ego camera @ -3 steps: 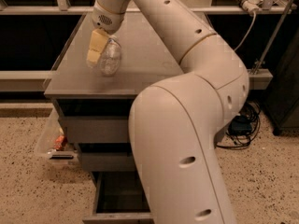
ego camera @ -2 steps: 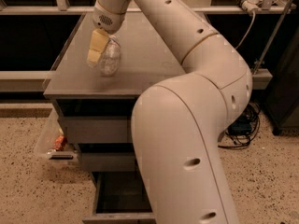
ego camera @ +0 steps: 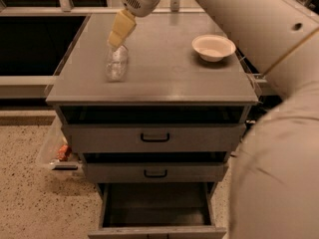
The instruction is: Place water bottle into bottom drawer
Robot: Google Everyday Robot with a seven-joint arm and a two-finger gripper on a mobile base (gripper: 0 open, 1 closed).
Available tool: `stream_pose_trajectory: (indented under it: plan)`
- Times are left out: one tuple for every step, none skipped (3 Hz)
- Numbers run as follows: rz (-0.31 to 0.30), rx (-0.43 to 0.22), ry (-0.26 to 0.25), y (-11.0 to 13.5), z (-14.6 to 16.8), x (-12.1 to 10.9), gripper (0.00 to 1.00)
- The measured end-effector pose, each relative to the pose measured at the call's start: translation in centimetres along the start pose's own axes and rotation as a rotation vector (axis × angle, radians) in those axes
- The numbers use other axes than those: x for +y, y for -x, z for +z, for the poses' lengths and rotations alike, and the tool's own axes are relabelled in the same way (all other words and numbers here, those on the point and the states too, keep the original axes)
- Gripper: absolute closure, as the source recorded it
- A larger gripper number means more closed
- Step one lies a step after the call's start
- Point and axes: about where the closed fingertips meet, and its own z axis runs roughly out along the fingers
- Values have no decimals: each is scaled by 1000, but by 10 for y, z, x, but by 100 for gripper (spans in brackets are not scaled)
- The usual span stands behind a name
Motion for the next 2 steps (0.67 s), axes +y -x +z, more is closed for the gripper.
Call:
stream_pose_trajectory:
  plan:
    - [120,-39,-119,-18,-7,-3,0]
    - [189,-29,-106,-29,22,11,0]
